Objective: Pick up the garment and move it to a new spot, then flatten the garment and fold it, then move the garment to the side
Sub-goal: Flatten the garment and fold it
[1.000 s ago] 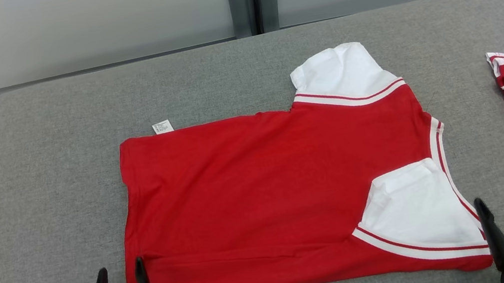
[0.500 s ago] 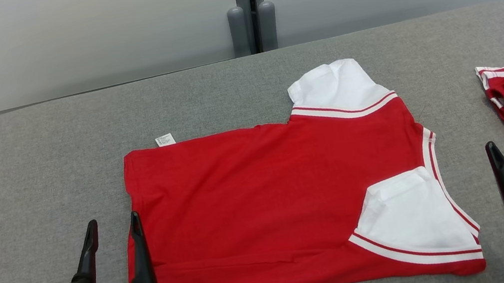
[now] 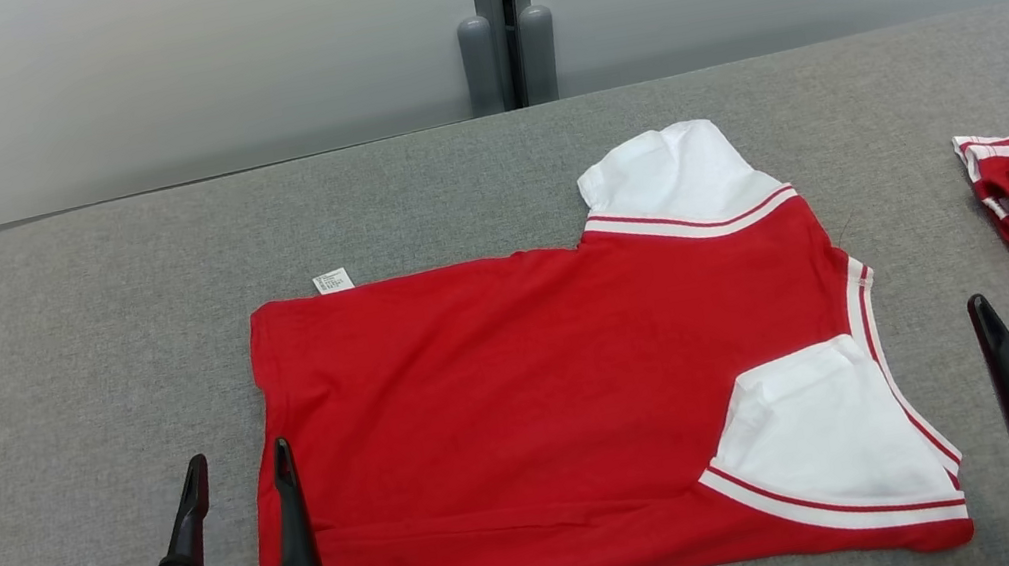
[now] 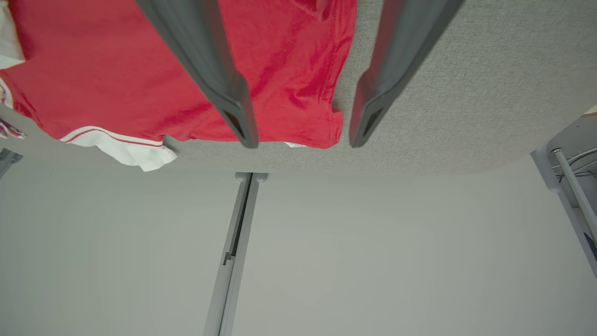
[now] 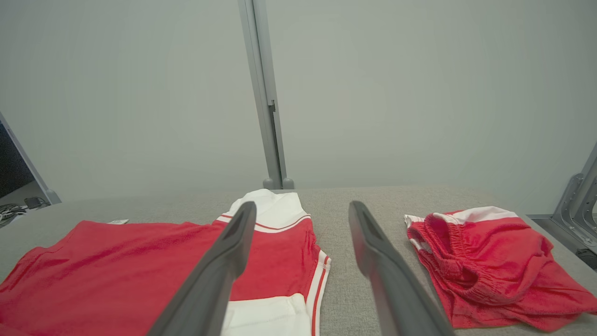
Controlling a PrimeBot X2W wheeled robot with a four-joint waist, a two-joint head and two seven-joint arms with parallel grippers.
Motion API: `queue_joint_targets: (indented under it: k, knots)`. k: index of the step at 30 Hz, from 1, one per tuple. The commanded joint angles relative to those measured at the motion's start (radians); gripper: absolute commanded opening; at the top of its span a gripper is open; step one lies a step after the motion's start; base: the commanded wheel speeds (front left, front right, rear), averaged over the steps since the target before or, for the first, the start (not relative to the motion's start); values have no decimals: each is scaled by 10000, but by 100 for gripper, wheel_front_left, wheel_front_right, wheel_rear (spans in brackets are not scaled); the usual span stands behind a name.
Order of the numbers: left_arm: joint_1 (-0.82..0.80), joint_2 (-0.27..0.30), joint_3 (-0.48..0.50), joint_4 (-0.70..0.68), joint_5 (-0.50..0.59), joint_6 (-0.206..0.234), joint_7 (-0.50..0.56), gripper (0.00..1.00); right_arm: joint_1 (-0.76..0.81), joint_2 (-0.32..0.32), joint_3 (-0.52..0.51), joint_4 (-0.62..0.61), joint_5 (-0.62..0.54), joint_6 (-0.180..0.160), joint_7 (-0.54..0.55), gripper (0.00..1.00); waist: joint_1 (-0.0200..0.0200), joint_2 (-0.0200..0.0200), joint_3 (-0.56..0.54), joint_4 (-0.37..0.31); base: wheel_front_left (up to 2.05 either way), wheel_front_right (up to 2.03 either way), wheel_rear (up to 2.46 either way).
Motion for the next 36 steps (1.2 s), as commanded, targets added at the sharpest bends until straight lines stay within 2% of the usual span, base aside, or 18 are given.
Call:
queue_joint_targets:
  k: [1, 9, 14, 18, 22, 23, 32, 33, 34, 35, 36]
  knots:
    - [-84, 50, -5, 10, -44, 37, 5, 100, 37, 8, -13, 30, 42, 0, 24, 100, 0, 0, 0, -10, 0, 0, 0]
    - [-461, 87, -192, 86, 55, -64, 39, 100, 12, -18, -33, -24, 69, 0, 54, 100, 0, 0, 163, 35, 0, 0, 0]
    - [-1790, -79, -473, 781, -57, -374, 305, 100, -270, -43, 24, -210, 181, 0, 74, 100, 0, 0, 785, 37, 0, 0, 0]
    - [-3391, -222, -359, 2134, -363, -655, 418, 100, -695, -195, 214, -277, 287, 0, -19, 100, 0, 0, 1625, -187, 0, 0, 0]
    - [-4923, -183, -54, 4047, -714, -893, 511, 100, -1123, -302, 458, -98, 483, 0, -185, 100, 0, 0, 2285, -459, 0, 0, 0]
    - [-4923, -183, -54, 4047, -714, -893, 511, 100, -1123, -302, 458, -98, 483, 0, -185, 100, 0, 0, 2285, -459, 0, 0, 0]
    - [-6754, 137, 607, 7569, -1527, -1431, 668, 100, -1693, -437, 714, 746, 854, 0, -697, 100, 0, 0, 2848, -760, 0, 0, 0]
    - [-6853, 142, 653, 7826, -1615, -1495, 683, 94, -1728, -438, 744, 828, 887, 0, -733, 100, 0, 0, 2858, -767, 0, 0, 0]
    - [-6932, 136, 692, 8033, -1671, -1547, 624, 42, -1782, -460, 758, 907, 930, 0, -777, 100, 0, 0, 2873, -770, 0, 0, 0]
    - [-6987, 131, 693, 8204, -1692, -1607, 557, 0, -1858, -492, 769, 1004, 974, 0, -812, 100, 0, 0, 2886, -767, 0, 0, 0]
    - [-7054, 122, 681, 8364, -1717, -1658, 511, 0, -1937, -520, 779, 1098, 1009, 0, -830, 100, 0, 0, 2903, -754, 0, 0, 0]
